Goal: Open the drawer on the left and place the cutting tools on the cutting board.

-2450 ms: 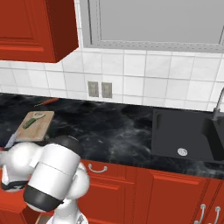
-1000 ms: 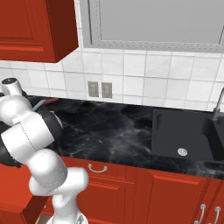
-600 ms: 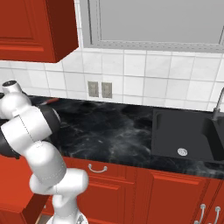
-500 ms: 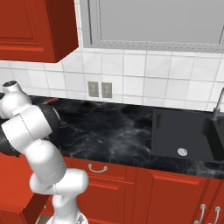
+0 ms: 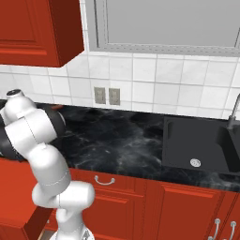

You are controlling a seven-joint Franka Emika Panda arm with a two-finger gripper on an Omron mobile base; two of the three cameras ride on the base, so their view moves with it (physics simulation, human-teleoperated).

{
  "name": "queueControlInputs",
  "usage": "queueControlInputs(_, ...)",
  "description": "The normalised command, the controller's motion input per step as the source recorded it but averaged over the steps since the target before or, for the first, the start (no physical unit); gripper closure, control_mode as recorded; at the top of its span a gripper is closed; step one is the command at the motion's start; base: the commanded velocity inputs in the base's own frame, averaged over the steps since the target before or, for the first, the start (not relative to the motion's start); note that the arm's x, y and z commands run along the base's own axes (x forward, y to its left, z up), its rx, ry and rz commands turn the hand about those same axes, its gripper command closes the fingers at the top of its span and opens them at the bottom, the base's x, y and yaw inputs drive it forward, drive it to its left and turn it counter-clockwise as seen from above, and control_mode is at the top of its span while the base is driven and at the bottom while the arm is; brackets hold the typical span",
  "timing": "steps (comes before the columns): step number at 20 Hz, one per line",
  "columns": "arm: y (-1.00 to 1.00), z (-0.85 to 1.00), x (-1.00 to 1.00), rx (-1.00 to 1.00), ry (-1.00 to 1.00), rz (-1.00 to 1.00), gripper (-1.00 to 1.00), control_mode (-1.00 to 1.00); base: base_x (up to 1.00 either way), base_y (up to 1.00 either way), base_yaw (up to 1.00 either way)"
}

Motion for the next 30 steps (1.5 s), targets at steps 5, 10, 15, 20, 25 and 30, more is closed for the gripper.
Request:
queueControlInputs(5,0.0,-0.19,0.05,0.0,0.0,0.0,1.0,-1.0,0.0,0.0,0.0)
queueControlInputs(10,0.0,-0.13,0.18,0.0,0.0,0.0,1.0,-1.0,0.0,0.0,0.0)
queueControlInputs(15,0.0,-0.12,0.31,0.0,0.0,0.0,1.0,-1.0,0.0,0.0,0.0)
queueControlInputs(20,0.18,-0.06,0.19,0.0,0.0,0.0,-1.0,-1.0,0.0,0.0,0.0)
queueControlInputs(25,0.21,0.0,0.02,0.0,0.0,-0.06,-1.0,-1.0,0.0,0.0,0.0)
queueControlInputs(30,0.37,0.33,-0.11,0.01,0.0,-0.12,-1.0,-1.0,0.0,0.0,0.0)
